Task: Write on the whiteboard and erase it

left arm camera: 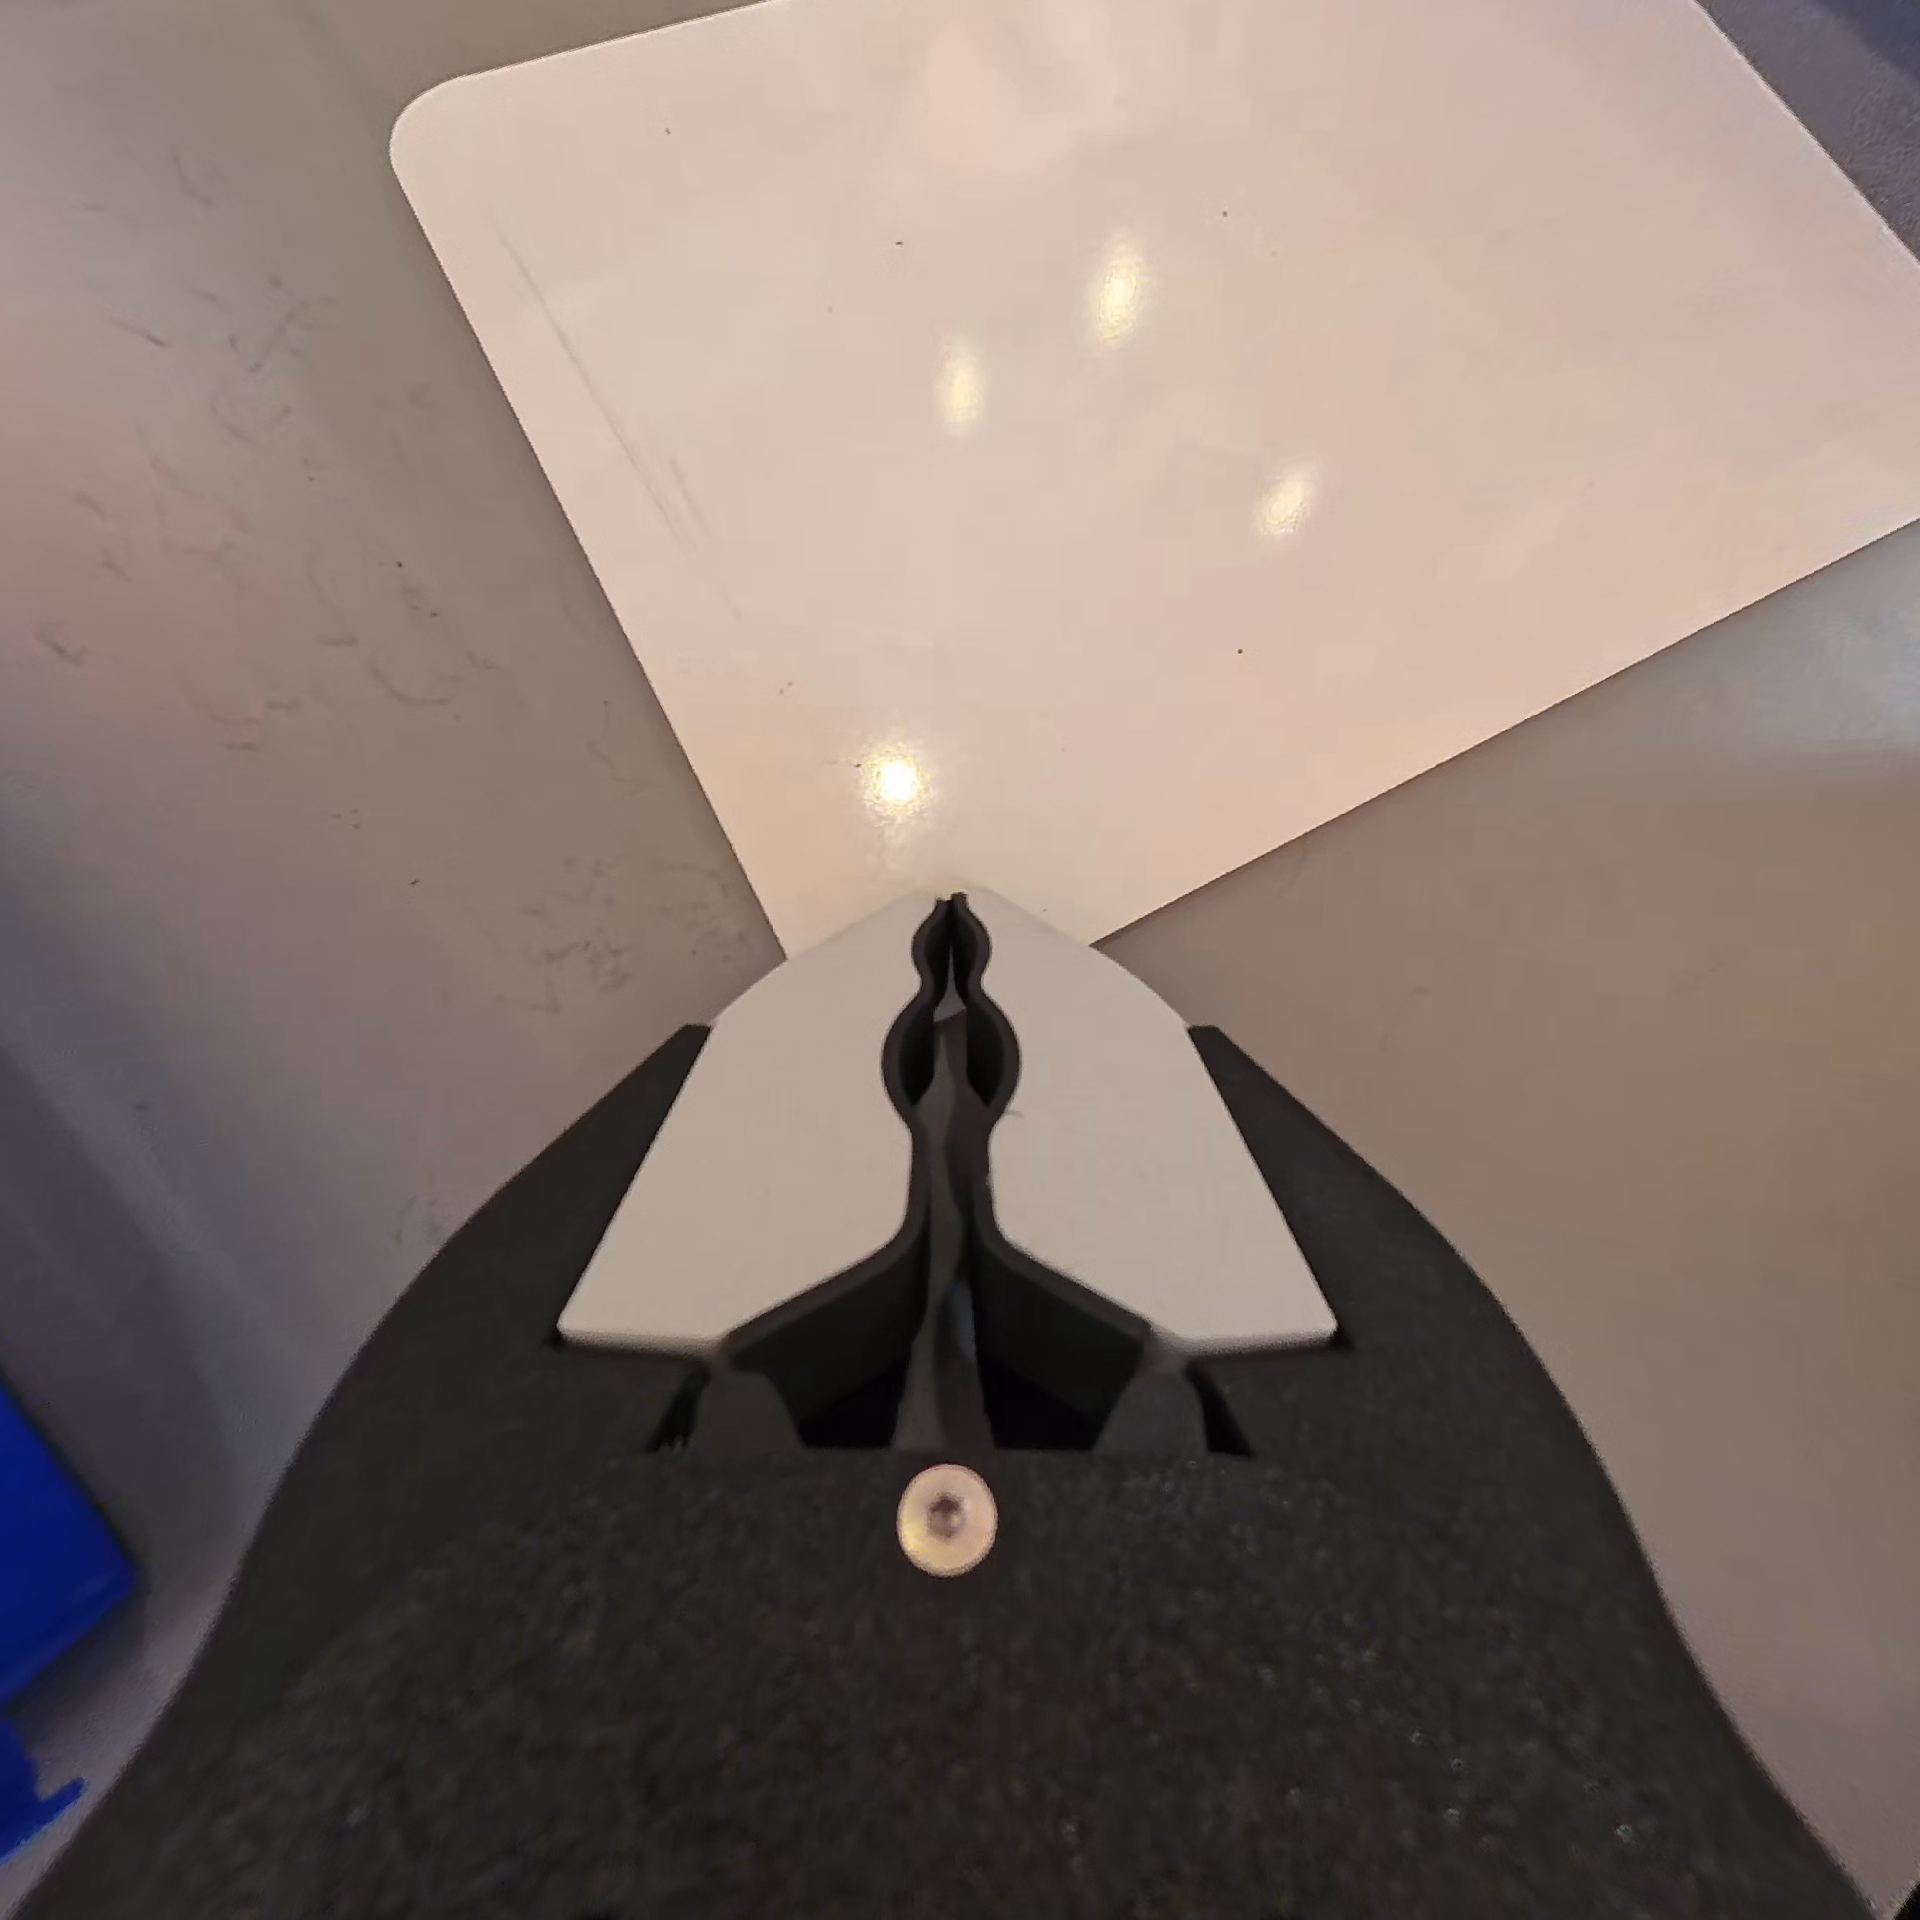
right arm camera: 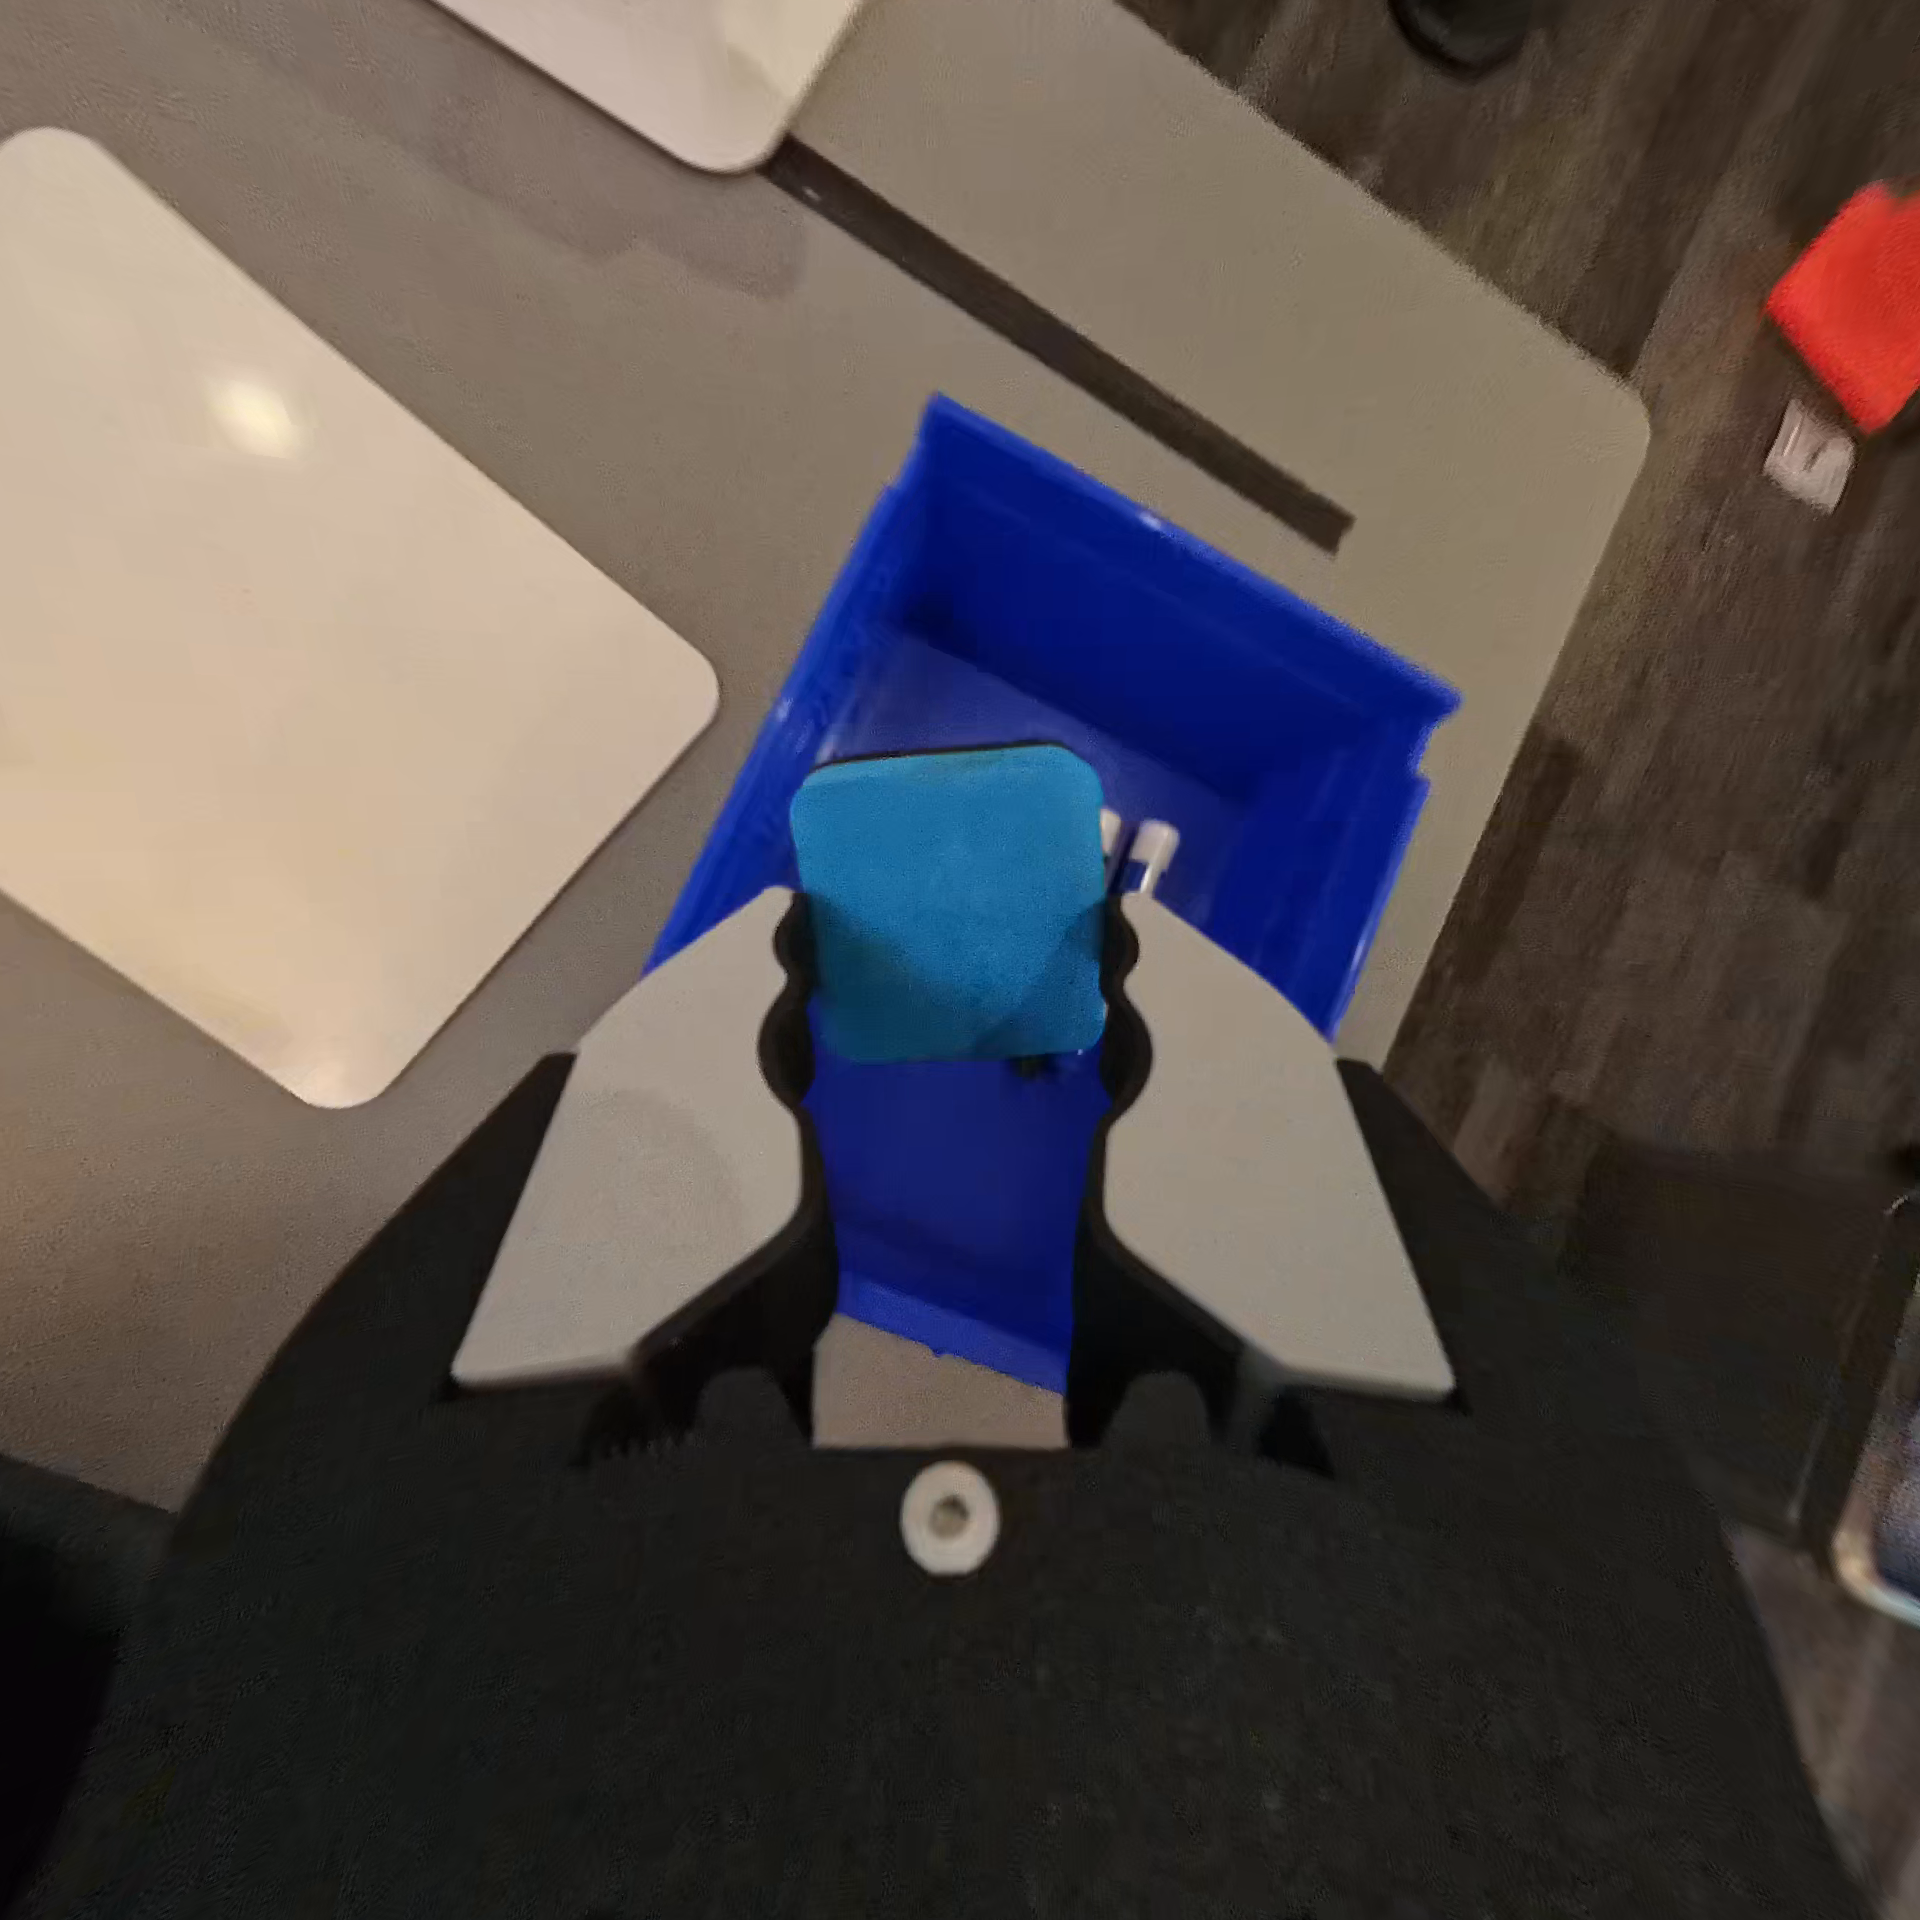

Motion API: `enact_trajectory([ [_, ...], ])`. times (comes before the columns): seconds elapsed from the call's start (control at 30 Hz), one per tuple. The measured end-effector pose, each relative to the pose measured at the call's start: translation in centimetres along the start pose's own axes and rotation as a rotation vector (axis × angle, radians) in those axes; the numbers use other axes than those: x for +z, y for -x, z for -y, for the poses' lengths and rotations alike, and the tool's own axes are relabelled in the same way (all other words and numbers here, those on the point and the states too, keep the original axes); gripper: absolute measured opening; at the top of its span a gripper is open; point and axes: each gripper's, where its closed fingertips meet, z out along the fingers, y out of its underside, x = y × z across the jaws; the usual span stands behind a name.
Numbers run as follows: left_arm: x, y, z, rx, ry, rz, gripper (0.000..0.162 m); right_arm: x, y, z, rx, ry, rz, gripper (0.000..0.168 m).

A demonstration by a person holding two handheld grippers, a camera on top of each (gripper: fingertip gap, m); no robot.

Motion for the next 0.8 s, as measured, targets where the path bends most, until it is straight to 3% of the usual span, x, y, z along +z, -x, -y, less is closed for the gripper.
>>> enact_trajectory([
  [0.13, 0.0, 0.1, 0.0, -0.01, -0.001, 0.001, 0.0, 3.7, -3.7, -6.0, 0.219, 0.132, -0.035, 0.053],
  [0.27, 0.0, 0.2, 0.0, -0.006, -0.002, 0.01, 0.0, 9.4, -2.4, -9.3, 0.279, 0.273, 0.031, 0.053],
  [0.53, 0.0, 0.4, 0.0, -0.004, -0.006, 0.027, 0.0, 17.2, -0.7, -9.9, 0.354, 0.399, 0.083, 0.054],
  [0.67, -0.1, 0.4, -0.1, 0.002, -0.009, 0.036, 0.0, 16.9, -0.3, -9.9, 0.352, 0.367, 0.089, 0.076],
  [0.77, -0.3, 0.5, -0.2, 0.005, -0.01, 0.052, 0.002, 11.7, -0.8, -7.6, 0.365, 0.134, 0.013, 0.074],
  [0.8, -0.4, 0.6, -0.2, 0.002, -0.015, 0.062, 0.021, 9.0, -0.3, -6.4, 0.362, 0.012, -0.016, 0.071],
])
